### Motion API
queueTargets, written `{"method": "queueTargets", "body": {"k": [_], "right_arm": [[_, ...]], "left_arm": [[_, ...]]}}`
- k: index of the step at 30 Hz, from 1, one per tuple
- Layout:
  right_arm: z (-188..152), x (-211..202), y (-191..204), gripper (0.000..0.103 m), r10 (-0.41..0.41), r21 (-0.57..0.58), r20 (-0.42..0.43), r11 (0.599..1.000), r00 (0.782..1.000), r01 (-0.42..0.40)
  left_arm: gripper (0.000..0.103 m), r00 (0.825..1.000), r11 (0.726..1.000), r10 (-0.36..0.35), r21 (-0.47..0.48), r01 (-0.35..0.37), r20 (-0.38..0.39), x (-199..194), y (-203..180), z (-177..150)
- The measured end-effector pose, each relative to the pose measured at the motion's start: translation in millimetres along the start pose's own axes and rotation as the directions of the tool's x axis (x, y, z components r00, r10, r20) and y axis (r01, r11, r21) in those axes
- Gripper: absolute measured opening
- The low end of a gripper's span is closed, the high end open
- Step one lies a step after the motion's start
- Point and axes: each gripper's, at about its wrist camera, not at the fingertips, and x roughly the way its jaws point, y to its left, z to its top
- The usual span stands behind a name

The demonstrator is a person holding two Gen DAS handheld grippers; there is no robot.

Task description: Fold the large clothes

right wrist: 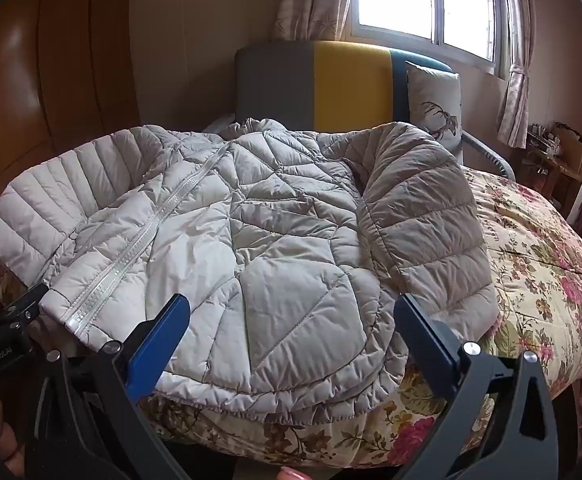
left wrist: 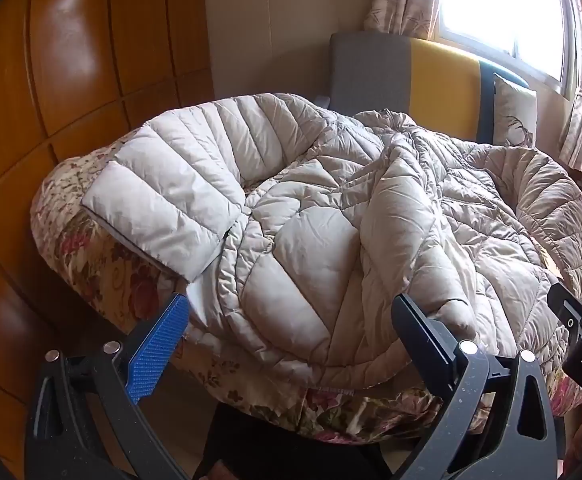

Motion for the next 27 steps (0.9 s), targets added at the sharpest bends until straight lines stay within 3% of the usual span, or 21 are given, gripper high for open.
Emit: {"method": "queueTargets", "body": {"k": [27], "right_arm": [[-1.2, 4.0, -3.9, 0.101, 0.004, 0.008, -0.019, 1.0, 1.0, -0.004]], "left_arm": [[0.1, 1.0, 1.0, 0.0, -0.01, 0.0, -0.015, 6.0, 4.1, -4.7]]}}
